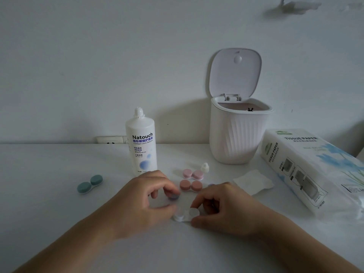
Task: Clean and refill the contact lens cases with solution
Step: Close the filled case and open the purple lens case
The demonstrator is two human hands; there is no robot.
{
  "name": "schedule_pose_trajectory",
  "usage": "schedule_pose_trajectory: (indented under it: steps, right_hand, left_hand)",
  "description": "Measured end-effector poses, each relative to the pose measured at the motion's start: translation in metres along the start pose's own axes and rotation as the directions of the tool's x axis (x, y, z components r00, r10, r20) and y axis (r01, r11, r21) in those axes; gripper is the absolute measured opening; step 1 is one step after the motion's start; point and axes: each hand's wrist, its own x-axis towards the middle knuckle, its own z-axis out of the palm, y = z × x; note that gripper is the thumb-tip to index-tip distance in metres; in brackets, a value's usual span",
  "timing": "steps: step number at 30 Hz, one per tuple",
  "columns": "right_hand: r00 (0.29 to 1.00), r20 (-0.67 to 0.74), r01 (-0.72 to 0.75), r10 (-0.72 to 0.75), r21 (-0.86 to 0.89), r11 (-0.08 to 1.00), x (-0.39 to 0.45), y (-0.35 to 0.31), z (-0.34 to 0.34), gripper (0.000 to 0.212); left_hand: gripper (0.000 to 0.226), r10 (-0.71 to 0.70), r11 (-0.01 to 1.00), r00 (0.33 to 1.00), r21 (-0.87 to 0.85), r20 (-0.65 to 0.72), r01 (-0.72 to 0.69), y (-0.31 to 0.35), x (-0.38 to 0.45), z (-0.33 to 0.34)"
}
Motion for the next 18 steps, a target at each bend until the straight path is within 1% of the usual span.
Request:
schedule_pose_trajectory:
  steps: [2, 4, 6, 12, 13, 14, 16, 18]
  right_hand:
    - [1.000, -0.008, 0.009, -0.009, -0.003, 1.000, 0.000, 0.001, 0.001, 0.038]
    - [1.000, -0.009, 0.014, -0.014, -0.007, 1.000, 0.001, 0.002, 0.001, 0.037]
    - [1.000, -0.012, 0.017, -0.017, -0.017, 1.000, 0.001, 0.002, 0.002, 0.036]
    - [0.999, -0.031, 0.042, -0.043, -0.034, 0.999, 0.000, 0.002, 0.002, 0.037]
    - [0.997, -0.058, 0.051, -0.052, -0.014, 0.999, -0.001, 0.001, 0.001, 0.037]
    - [0.991, -0.115, 0.067, -0.063, 0.030, 0.997, -0.003, 0.001, 0.000, 0.035]
    - [0.960, -0.275, 0.093, -0.051, 0.144, 0.985, -0.007, 0.003, -0.008, 0.025]
    - [0.917, -0.398, 0.057, 0.018, 0.177, 0.983, -0.010, 0.008, -0.020, 0.009]
  left_hand:
    - [0.035, -0.025, 1.000, 0.995, 0.019, 0.095, 0.023, 0.000, -0.002, 0.001]
    - [0.041, -0.044, 0.998, 0.989, 0.050, 0.141, 0.038, -0.001, -0.001, 0.004]
    - [0.043, -0.043, 0.998, 0.988, 0.057, 0.147, 0.035, -0.002, 0.000, 0.007]
    - [0.036, -0.045, 0.998, 0.989, 0.039, 0.138, 0.040, -0.004, 0.002, 0.009]
    - [0.033, -0.045, 0.999, 0.989, 0.036, 0.142, 0.041, -0.004, 0.003, 0.009]
    - [0.029, -0.052, 0.998, 0.988, 0.025, 0.145, 0.049, -0.003, 0.003, 0.009]
    - [0.023, -0.078, 0.997, 0.986, -0.002, 0.146, 0.079, -0.002, 0.003, 0.009]
    - [0.030, -0.091, 0.995, 0.986, -0.018, 0.141, 0.095, -0.002, 0.003, 0.010]
